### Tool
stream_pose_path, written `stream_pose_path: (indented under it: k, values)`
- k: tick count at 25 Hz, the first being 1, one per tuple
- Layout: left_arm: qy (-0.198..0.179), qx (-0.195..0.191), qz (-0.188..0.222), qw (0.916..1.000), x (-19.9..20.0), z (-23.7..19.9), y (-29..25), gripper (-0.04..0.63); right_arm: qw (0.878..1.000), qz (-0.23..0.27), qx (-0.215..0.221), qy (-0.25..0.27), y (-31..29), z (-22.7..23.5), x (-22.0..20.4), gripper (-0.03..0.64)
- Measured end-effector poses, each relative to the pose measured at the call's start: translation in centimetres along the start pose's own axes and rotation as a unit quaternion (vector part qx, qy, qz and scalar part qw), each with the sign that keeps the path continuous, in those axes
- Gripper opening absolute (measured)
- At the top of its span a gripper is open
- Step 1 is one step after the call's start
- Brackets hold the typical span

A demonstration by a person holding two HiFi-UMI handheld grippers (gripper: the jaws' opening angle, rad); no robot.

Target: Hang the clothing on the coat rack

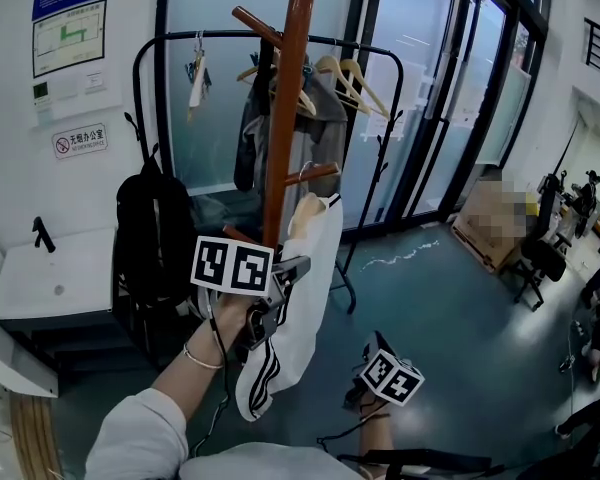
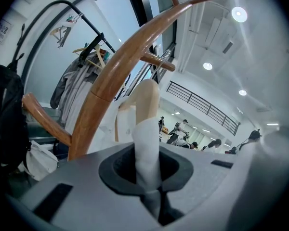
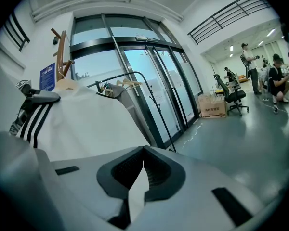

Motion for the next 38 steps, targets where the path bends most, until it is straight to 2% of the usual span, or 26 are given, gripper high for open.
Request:
stream_pose_path:
  k: [15, 25, 30, 38]
  values:
    - [0.015, 0.012, -0.006, 0.9998, -1.1, -1.8, -0.6, 0.046, 1.000, -0.014, 0.001, 0.011, -0.9, -0.6, -0.6, 0.023]
    - [0.007, 0.020, 0.000, 0.9998, -1.2, -2.3, -0.6, 0.048, 1.000, -0.020, 0.003, 0.010, -1.3, -0.8, -1.0, 0.023]
    - [-0.017, 0.035, -0.011, 0.9992, -1.7, -2.3, -0.3, 0.054, 1.000, -0.025, -0.001, 0.018, -1.3, -1.1, -1.4, 0.023]
    - [-0.021, 0.057, -0.001, 0.9982, -2.0, -2.8, 0.3, 0.071, 0.999, -0.036, 0.014, 0.019, -1.4, -2.3, -2.7, 0.023]
Point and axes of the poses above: the fingertips, and each gripper's own axes: y backward along the fingers, z to its right, x out of its top, the point moved 2 cm from there along y, backward along the fingers, and after that the axes turned 12 degrees about -y, right-handed, at the moved point
